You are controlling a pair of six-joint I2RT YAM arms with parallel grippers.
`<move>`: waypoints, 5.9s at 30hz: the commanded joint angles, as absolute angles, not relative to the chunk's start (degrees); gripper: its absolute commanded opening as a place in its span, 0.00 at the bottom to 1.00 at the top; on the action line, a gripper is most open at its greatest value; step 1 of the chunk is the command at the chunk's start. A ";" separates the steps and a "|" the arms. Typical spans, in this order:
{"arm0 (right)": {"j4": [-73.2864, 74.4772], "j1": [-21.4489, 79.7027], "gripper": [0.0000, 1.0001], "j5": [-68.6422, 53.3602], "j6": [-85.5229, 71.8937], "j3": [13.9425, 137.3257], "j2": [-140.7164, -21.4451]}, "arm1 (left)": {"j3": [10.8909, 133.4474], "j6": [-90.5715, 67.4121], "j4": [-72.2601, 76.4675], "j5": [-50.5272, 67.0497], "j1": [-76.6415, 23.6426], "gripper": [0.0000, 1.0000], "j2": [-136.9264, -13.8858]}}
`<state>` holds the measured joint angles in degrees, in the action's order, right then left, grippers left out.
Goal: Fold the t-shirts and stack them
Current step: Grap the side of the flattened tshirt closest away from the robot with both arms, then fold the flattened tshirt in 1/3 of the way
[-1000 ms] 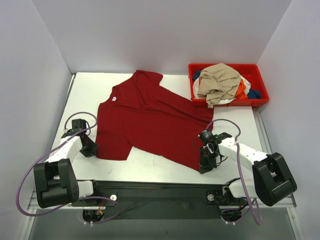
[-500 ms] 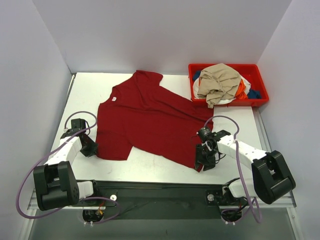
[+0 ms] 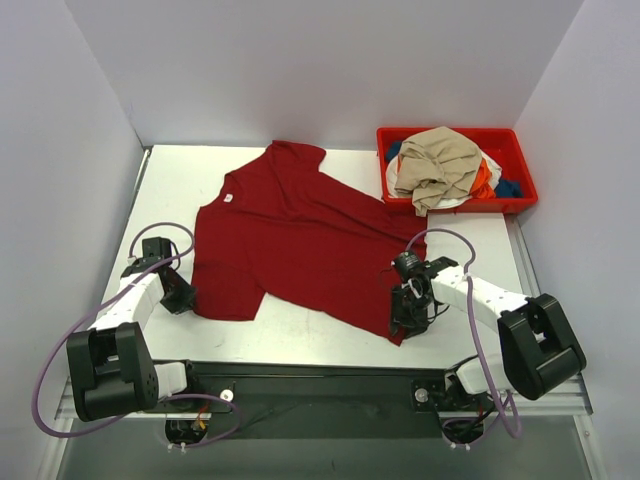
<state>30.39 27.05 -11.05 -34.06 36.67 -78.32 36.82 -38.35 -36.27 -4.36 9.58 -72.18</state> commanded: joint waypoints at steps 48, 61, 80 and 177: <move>50.45 26.81 0.00 -23.73 -34.10 41.92 -72.86 | 60.73 -29.79 -58.55 -9.75 3.53 0.00 -60.11; 50.54 15.21 0.00 -21.80 -29.36 52.02 -82.60 | 76.54 -25.49 -47.03 -5.54 -4.66 0.00 -82.15; 49.48 6.15 0.00 -18.37 -26.11 63.54 -94.12 | 98.52 -23.29 -43.24 0.00 -5.01 0.00 -102.82; 35.42 16.62 0.61 -8.27 -25.32 64.33 -101.51 | 53.44 -24.79 -25.49 5.27 3.25 0.84 -95.54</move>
<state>31.44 18.63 -11.94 -27.75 61.91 -100.79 54.94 -27.33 -19.88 9.72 2.35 -95.79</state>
